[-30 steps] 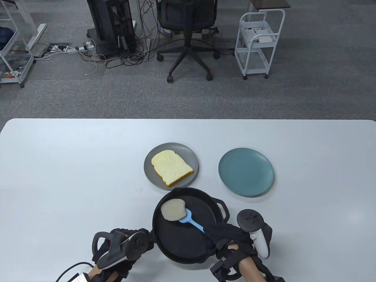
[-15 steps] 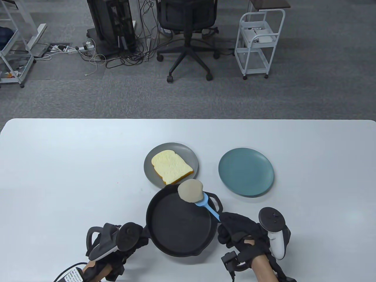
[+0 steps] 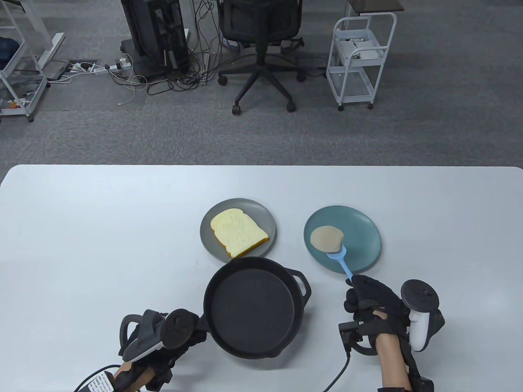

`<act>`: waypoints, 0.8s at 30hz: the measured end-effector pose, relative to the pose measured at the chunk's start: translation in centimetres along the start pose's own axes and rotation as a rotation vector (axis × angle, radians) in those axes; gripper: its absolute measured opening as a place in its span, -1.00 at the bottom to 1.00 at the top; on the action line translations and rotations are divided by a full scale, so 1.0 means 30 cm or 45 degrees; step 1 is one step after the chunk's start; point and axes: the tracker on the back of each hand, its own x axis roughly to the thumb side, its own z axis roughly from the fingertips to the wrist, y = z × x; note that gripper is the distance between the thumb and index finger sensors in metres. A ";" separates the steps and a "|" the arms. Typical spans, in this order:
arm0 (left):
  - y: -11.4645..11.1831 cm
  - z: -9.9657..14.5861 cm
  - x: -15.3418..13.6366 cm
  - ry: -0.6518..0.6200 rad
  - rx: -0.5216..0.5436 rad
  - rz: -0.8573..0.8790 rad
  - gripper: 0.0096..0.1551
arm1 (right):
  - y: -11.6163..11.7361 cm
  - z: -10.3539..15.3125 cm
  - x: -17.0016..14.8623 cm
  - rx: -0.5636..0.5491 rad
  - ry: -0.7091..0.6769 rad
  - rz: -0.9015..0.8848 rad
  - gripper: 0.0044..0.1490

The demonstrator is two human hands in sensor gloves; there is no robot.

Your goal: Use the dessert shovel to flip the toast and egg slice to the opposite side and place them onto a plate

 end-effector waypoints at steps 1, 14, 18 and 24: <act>-0.001 0.000 0.001 0.000 -0.003 -0.005 -0.46 | 0.001 -0.008 0.000 -0.022 0.011 0.015 -0.38; 0.016 0.022 0.020 -0.031 0.036 0.000 -0.47 | 0.075 -0.093 0.070 -0.365 -0.088 0.698 -0.39; 0.010 0.018 0.019 -0.033 0.016 0.007 -0.47 | 0.086 -0.069 0.132 -0.543 -0.191 0.947 -0.39; 0.006 0.013 0.010 -0.017 0.005 0.015 -0.47 | 0.117 -0.057 0.187 -0.659 -0.330 1.244 -0.40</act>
